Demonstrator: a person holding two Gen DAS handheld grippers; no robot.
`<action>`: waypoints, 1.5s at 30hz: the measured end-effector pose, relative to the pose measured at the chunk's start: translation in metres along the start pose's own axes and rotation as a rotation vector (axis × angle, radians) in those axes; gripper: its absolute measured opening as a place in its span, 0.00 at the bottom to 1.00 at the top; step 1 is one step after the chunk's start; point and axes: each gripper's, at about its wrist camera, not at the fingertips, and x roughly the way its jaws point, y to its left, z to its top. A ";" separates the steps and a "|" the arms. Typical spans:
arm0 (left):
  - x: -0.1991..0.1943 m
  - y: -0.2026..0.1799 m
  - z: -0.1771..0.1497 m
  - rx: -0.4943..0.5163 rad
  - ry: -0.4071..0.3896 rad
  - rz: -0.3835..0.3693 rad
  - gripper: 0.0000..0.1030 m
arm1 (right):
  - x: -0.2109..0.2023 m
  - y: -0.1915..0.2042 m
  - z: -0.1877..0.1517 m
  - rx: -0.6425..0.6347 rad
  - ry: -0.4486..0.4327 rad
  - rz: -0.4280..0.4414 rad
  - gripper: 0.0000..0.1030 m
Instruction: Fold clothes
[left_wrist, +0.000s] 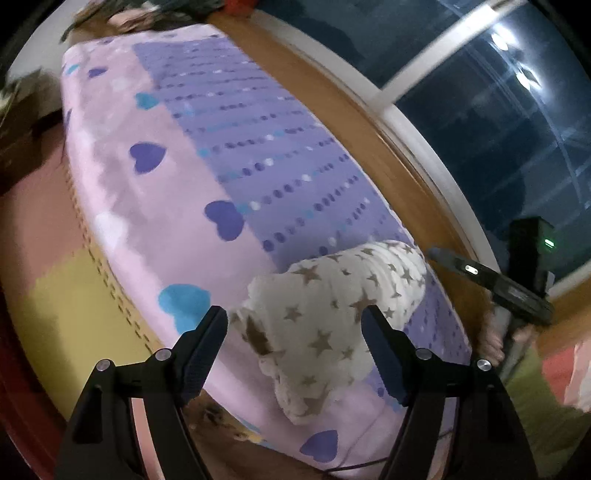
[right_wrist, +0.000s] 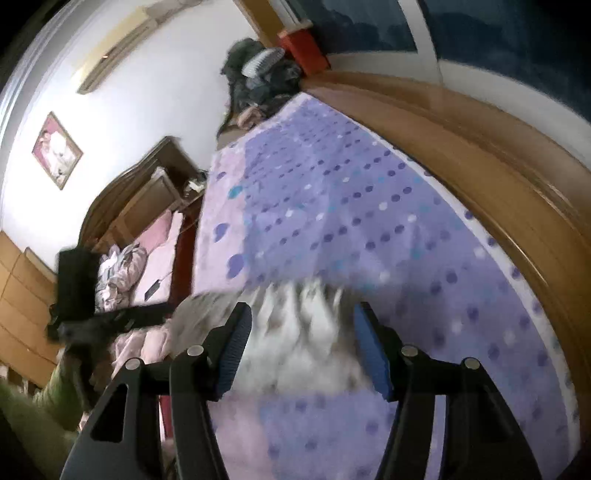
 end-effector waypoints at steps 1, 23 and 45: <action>0.000 0.001 -0.001 -0.003 -0.006 0.000 0.73 | 0.011 -0.002 0.006 -0.007 0.016 -0.004 0.54; 0.023 -0.005 -0.004 0.037 0.032 -0.019 0.72 | 0.059 0.011 0.044 -0.218 0.215 -0.126 0.06; 0.037 0.004 -0.017 -0.048 0.116 -0.130 0.71 | 0.051 -0.047 0.020 0.083 0.077 -0.056 0.78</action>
